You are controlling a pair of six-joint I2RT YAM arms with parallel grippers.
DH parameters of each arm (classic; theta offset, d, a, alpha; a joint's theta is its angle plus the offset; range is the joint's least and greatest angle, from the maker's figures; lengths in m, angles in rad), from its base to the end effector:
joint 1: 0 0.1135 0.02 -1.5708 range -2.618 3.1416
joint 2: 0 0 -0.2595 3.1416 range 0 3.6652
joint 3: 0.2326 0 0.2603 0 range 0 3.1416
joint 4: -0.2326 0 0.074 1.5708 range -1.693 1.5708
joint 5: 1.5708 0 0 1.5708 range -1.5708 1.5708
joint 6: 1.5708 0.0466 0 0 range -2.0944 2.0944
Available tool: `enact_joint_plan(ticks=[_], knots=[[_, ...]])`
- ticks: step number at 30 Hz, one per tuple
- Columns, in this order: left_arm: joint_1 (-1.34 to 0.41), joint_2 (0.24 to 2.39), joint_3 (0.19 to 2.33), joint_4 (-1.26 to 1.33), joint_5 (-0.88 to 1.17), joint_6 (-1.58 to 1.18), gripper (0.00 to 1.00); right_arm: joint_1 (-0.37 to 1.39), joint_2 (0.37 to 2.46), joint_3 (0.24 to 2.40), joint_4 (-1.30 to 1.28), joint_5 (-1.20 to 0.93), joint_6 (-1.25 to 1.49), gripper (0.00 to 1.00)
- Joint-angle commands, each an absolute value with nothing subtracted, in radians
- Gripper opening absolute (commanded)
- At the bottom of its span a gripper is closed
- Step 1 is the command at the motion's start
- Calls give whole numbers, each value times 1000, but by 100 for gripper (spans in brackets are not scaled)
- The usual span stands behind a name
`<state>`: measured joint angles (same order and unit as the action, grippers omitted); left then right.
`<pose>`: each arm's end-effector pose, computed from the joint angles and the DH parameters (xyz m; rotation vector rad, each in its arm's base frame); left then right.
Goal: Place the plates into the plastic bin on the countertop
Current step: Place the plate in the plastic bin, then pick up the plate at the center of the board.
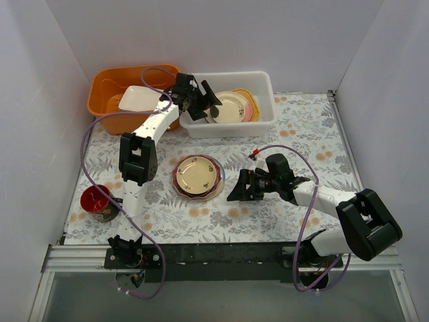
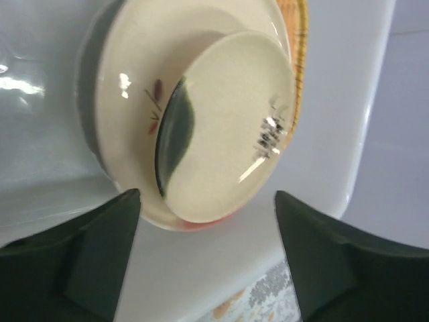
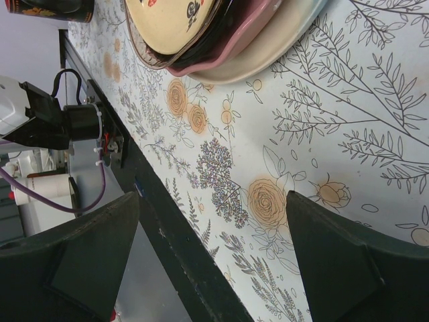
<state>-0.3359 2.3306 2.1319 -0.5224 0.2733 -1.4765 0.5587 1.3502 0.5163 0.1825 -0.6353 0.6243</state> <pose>0.5134 -0.1926 0.2320 -1.2613 2.2646 -1.1408 0.2114 0.1647 0.1518 -0.3101 2.3993 1.3108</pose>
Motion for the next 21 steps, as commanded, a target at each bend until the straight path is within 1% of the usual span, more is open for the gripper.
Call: enact_joint_plan(ticks=[1,2,3,18,21], knots=[[-333,2278,2154,-540,279,-1453,92,563,1333,552,187,-647,607,97],[-333,2267,2149,-540,276,-1447,97,563,1333,551,189,-647,607,97],[-333,2260,2145,-538,275,-1437,98,563,1330,552,189,-647,607,97],[-339,2094,2085,-529,336,-1397,98,561,1289,545,172,-634,611,97],[-342,2040,2037,-529,344,-1394,98,563,1279,545,161,-629,609,97]])
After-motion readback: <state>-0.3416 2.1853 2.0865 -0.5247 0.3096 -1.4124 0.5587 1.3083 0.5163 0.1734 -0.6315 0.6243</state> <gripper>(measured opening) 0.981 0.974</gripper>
